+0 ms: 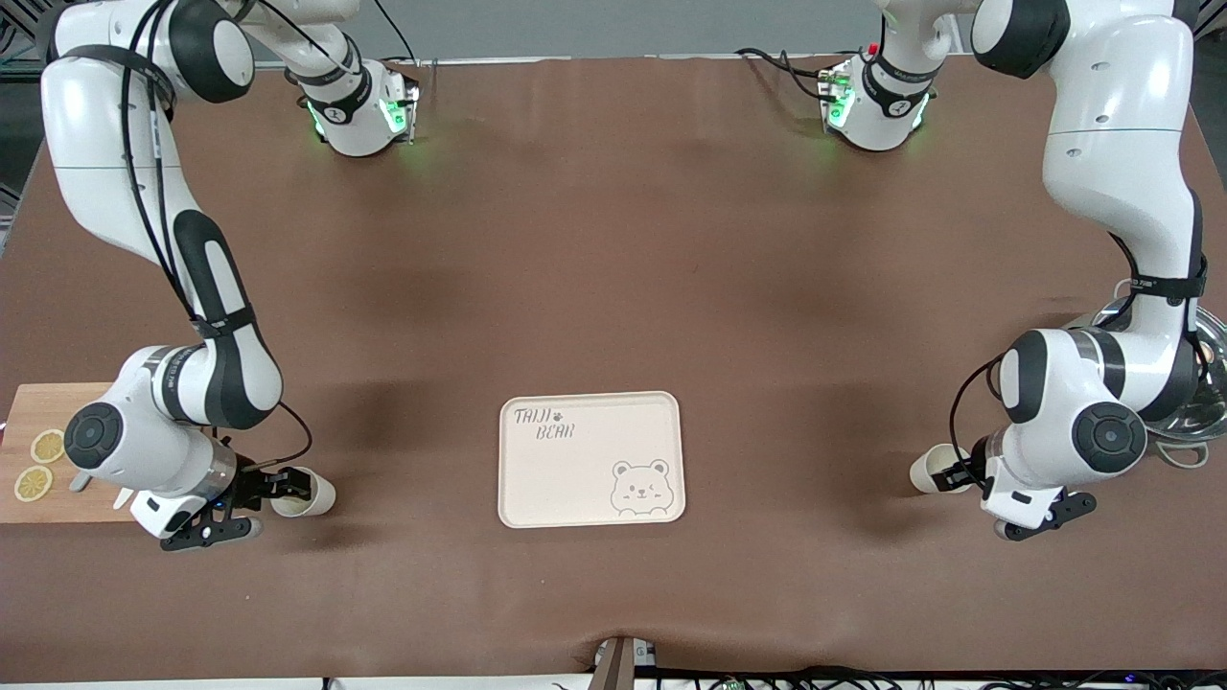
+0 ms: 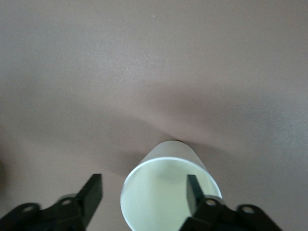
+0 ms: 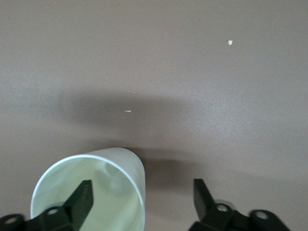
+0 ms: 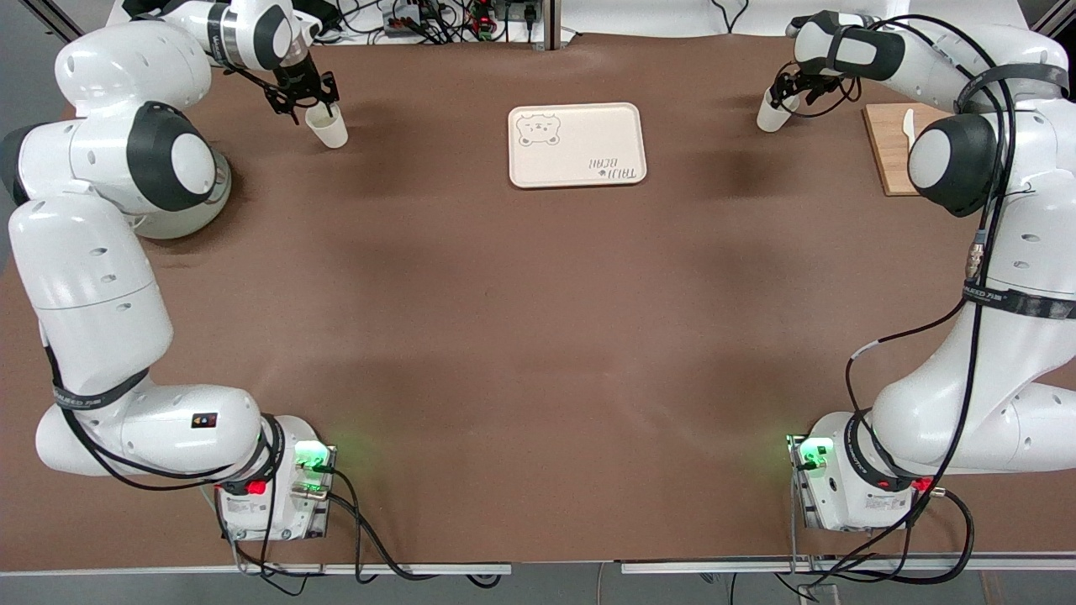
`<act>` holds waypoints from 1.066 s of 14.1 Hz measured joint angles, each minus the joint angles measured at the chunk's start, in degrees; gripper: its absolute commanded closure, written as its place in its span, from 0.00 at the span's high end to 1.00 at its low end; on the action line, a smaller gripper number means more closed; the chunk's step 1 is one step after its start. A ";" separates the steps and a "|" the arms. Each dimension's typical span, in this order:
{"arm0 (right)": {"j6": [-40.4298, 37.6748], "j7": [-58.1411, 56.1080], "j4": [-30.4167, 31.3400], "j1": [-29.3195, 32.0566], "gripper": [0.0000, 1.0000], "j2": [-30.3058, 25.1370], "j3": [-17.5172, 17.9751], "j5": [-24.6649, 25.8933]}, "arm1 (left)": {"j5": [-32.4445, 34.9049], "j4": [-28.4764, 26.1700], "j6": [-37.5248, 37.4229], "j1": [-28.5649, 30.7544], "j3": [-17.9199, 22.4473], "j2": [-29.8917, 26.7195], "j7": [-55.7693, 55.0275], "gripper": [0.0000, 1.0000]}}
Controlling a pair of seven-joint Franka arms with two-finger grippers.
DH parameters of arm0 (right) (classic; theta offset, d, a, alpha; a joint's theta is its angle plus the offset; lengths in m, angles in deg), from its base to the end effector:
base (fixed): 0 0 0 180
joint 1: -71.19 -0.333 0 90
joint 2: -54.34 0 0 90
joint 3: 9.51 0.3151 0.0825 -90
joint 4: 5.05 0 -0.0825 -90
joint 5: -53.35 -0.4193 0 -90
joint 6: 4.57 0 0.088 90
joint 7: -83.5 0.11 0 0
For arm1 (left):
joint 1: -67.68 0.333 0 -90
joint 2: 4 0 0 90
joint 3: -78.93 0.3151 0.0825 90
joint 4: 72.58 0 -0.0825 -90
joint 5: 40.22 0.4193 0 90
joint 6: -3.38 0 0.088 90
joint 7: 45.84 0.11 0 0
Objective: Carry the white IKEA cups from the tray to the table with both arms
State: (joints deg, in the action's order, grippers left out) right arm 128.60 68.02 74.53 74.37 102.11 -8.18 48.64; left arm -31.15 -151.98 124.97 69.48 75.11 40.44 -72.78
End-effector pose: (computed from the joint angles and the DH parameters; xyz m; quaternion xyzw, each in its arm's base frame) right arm 0.7704 -0.0267 0.1946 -0.9941 -0.0878 -0.0561 0.0316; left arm 0.7577 -0.0099 0.2230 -0.9821 -0.1826 0.0071 0.0463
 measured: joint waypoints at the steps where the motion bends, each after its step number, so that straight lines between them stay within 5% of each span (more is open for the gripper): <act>1: 0.01 0.00 0.00 0.11 1.00 0.00 0.00 0.00 | 0.00 0.11 0.00 0.00 -0.01 -0.12 0.10 1.00; 7: -0.86 -0.02 -1.28 0.18 1.00 -0.18 0.07 0.00 | 0.00 0.52 -1.51 0.01 -0.16 -4.06 2.57 1.00; 15: -25.53 -0.26 -15.65 0.30 1.00 -3.27 -0.19 0.31 | 0.00 0.84 -10.75 0.02 -3.62 -14.36 3.77 1.00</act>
State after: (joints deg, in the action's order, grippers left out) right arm 103.07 67.76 58.88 74.67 98.84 -8.37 48.96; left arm -31.15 -151.14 114.22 69.51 71.49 26.08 -69.02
